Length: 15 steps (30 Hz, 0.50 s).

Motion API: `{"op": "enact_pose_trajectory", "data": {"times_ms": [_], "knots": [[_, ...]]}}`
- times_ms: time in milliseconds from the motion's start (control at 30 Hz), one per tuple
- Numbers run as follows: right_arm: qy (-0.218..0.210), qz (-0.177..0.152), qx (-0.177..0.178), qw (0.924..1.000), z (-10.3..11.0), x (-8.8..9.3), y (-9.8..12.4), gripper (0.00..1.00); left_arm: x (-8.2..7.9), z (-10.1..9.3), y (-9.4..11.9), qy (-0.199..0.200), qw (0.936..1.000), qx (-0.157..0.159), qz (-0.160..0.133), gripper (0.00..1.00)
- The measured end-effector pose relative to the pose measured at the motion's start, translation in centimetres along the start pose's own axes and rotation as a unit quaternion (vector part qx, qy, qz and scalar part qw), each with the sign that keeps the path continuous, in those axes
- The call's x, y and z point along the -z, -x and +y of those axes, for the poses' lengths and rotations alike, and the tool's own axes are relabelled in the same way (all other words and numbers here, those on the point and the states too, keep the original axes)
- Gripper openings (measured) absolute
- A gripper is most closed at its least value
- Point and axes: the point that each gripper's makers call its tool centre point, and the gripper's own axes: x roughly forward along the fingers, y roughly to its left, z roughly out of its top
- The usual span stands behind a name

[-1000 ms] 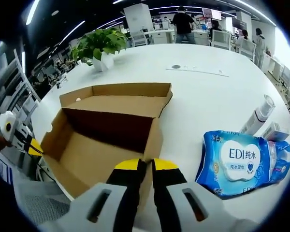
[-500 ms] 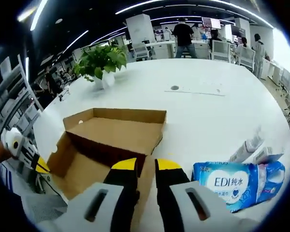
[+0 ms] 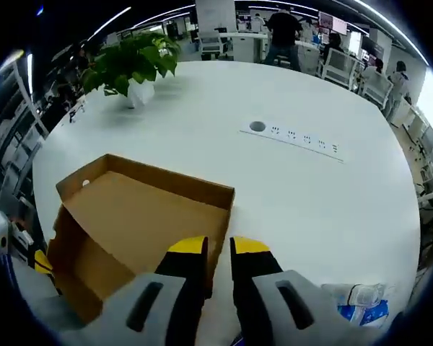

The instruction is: Operate the shoe box by opening the lid, removing the specified soft item, and placing it in the target area until the item is outside and the box remains undamaged.

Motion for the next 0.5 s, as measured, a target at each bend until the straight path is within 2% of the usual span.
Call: {"op": "enact_pose_trajectory", "data": {"times_ms": [200,500], "knots": [[-0.007,0.018,0.004,0.9998,-1.0,0.0,-1.8,0.11,-0.1,0.1,-0.1,-0.001,1.0,0.009,-0.001,0.0],[-0.007,0.044,-0.007,0.999,-0.9,0.1,-4.0,0.09,-0.2,0.2,-0.1,-0.001,0.9999,0.016,0.002,0.0]]}}
